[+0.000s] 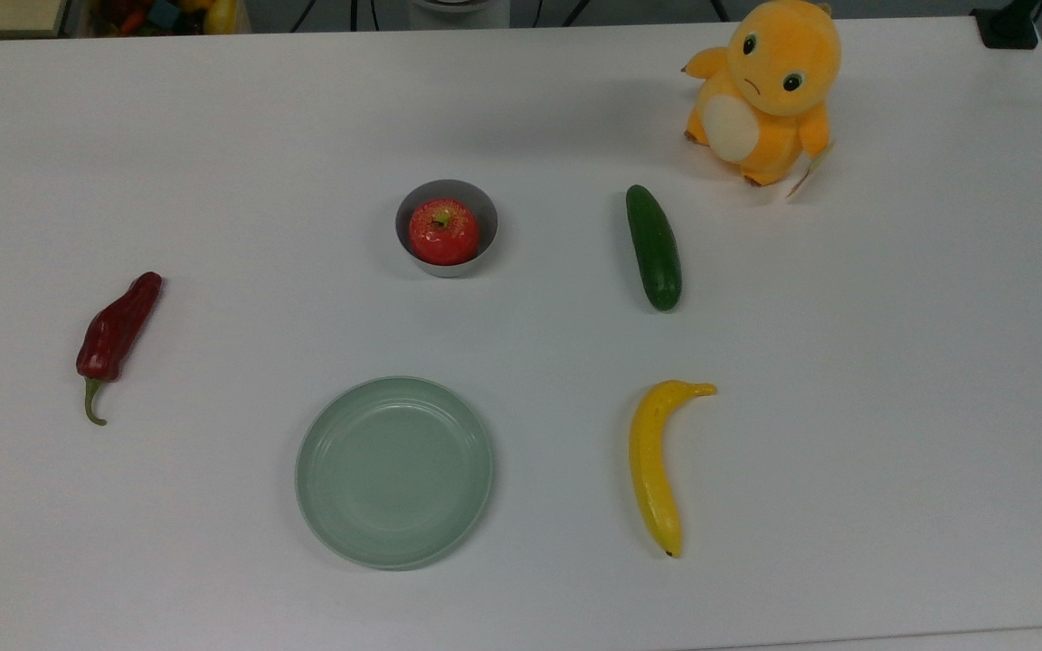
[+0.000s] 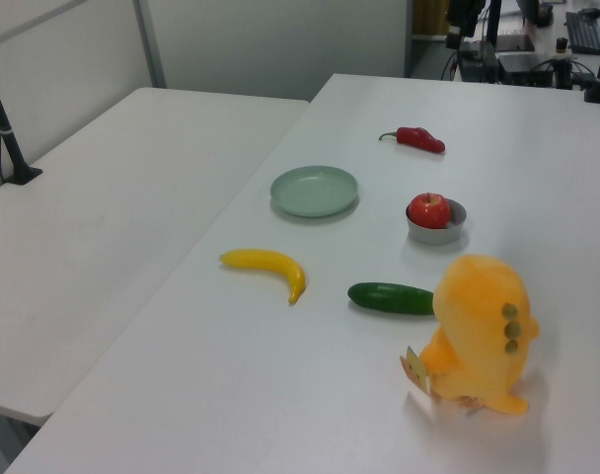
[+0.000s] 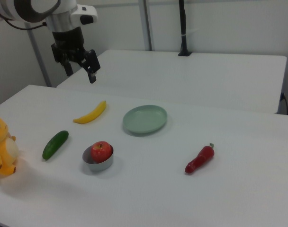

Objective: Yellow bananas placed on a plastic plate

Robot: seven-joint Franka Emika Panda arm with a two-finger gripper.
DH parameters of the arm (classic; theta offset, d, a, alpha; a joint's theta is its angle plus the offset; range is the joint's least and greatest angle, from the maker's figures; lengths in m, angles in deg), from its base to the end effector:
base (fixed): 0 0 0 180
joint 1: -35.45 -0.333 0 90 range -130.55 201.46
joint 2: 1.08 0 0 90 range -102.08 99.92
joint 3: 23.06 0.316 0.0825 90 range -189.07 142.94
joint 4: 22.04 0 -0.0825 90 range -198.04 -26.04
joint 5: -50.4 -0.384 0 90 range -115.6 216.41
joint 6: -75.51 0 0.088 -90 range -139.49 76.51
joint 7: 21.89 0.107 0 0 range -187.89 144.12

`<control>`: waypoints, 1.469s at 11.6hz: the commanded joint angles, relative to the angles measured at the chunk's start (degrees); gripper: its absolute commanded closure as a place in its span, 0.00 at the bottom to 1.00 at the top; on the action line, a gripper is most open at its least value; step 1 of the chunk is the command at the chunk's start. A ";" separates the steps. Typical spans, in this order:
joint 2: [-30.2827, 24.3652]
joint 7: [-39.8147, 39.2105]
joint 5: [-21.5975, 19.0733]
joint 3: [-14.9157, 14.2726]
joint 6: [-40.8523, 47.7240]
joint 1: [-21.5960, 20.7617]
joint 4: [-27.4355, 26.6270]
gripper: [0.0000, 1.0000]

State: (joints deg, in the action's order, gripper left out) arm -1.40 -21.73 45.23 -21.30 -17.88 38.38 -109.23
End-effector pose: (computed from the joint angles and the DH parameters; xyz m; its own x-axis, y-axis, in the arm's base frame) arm 0.5593 -0.0022 0.6569 0.9932 -0.0284 0.1131 -0.0182 -0.9958 -0.0901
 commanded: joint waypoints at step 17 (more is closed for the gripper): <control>-0.21 -1.48 1.48 -0.09 -1.62 -1.78 -4.04 0.00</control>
State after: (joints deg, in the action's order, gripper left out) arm -1.33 -22.52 45.44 -21.22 -17.88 37.41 -111.63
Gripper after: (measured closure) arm 0.000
